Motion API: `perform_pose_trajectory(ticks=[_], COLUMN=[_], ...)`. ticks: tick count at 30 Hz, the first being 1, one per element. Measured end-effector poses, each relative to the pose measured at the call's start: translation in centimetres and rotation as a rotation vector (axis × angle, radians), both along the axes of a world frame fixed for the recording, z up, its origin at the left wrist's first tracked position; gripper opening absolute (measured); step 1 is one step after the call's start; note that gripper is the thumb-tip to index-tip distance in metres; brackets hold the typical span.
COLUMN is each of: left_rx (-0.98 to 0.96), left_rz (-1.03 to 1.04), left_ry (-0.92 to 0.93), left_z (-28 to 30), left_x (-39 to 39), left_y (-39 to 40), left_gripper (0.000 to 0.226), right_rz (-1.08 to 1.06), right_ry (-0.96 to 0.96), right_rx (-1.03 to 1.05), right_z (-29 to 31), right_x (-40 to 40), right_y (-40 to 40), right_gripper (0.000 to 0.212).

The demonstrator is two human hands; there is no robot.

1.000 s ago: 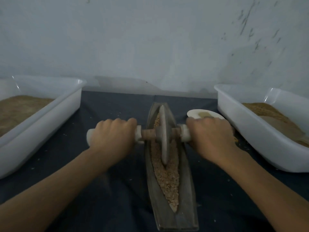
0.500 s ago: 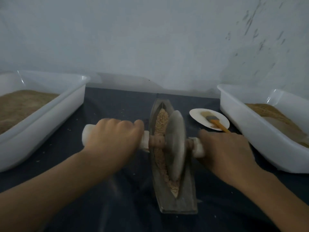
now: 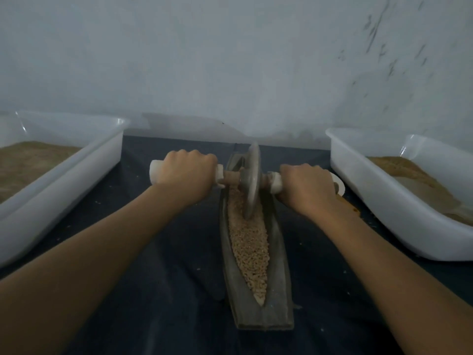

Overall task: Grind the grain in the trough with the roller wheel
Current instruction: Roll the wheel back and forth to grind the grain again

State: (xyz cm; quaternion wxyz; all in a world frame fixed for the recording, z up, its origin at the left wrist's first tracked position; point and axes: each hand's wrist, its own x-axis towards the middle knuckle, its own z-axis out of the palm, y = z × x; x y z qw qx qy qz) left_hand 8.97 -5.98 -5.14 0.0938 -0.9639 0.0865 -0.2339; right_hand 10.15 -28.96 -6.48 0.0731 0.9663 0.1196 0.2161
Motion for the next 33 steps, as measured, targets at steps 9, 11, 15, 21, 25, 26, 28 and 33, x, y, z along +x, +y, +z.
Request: perform_pose_trajectory(ticks=[9, 11, 15, 21, 25, 26, 28, 33], left_rx=[0.040, 0.038, -0.010, 0.018, 0.041, 0.043, 0.000, 0.005], left_rz=[-0.185, -0.126, 0.002, 0.022, 0.009, 0.004, -0.010, -0.181], left_ry=[-0.041, 0.016, 0.038, 0.048, 0.002, -0.002, 0.048, 0.048], left_z=[-1.1, -1.5, -1.4, 0.7, 0.4, 0.1, -0.7, -2.2], left_x=[-11.2, -10.9, -6.2, 1.3, -0.3, -1.5, -4.5, -10.3], left_y=[1.6, 2.0, 1.1, 0.2, -0.2, -0.1, 0.5, 3.0], left_gripper=[0.053, 0.051, 0.029, 0.015, 0.020, 0.022, 0.026, 0.054], right_rz=[0.272, 0.301, 0.173, 0.055, 0.067, 0.104, 0.213, 0.340], right_ry=[-0.165, -0.151, -0.156, -0.082, -0.031, -0.049, -0.171, -0.227], right_rx=[-0.097, -0.071, -0.120, -0.002, 0.019, -0.004, -0.064, -0.135], right_z=[1.0, 0.9, -0.3, 0.0, -0.1, 0.0, 0.3, 1.4], right_x=[-10.9, -10.8, -5.6, 1.7, -0.7, -2.1, -5.4, -11.0], right_y=[-1.7, -1.9, -1.2, 0.1, -0.2, -0.4, -0.9, -2.4], right_gripper=[0.082, 0.080, 0.047, 0.032, 0.026, 0.028, 0.040, 0.047])
